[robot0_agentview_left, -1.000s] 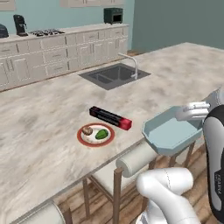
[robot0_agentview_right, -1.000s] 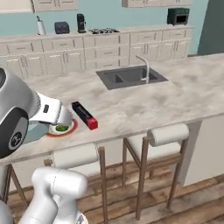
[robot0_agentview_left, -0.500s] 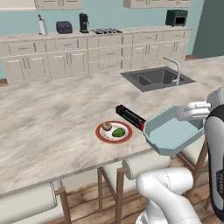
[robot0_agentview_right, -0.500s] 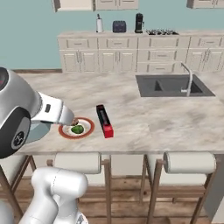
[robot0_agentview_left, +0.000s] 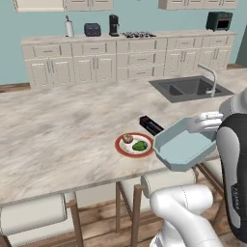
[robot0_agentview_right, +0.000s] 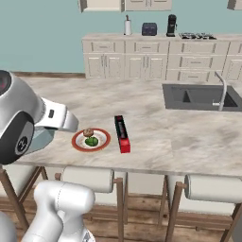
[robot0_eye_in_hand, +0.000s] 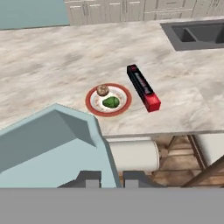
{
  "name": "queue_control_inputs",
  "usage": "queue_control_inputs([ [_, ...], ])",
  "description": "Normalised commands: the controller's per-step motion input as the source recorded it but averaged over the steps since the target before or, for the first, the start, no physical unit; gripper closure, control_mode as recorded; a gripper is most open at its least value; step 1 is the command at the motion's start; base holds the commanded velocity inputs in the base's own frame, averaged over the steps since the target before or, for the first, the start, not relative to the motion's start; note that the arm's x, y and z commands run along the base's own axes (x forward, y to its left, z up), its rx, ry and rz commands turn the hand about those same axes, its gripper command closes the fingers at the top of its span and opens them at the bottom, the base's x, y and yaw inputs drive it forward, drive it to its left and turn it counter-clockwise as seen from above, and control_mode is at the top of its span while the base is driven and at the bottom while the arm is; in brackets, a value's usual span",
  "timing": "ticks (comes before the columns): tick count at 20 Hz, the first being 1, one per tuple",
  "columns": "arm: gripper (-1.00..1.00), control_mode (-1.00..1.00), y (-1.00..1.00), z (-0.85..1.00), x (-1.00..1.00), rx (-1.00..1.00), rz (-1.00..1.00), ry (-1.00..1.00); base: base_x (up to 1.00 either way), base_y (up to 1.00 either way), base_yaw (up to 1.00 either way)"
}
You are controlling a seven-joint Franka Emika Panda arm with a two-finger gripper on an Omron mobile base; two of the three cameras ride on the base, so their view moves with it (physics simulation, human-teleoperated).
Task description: Retrieve the tupperware and aluminum foil from the cabinet and place them on the dining counter near the plate with avocado and mushroom to prepare for storing leftovers.
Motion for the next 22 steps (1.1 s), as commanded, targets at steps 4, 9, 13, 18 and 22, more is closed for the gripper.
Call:
queue_control_inputs([
  [4,1.00,-1.00,0.41,-0.32,0.16,0.00,-0.09,-0.12,0.00,0.00,0.00],
  [9,1.00,-1.00,0.82,-0.23,0.62,-0.01,-0.04,0.01,0.00,0.00,0.00],
  [13,1.00,-1.00,0.54,-0.11,0.94,0.00,0.08,0.10,0.00,0.00,0.00],
  [18,1.00,-1.00,0.36,-0.10,0.91,-0.01,0.13,0.23,0.00,0.00,0.00],
  [22,1.00,-1.00,0.39,-0.45,0.51,-0.02,0.01,0.04,0.00,0.00,0.00],
])
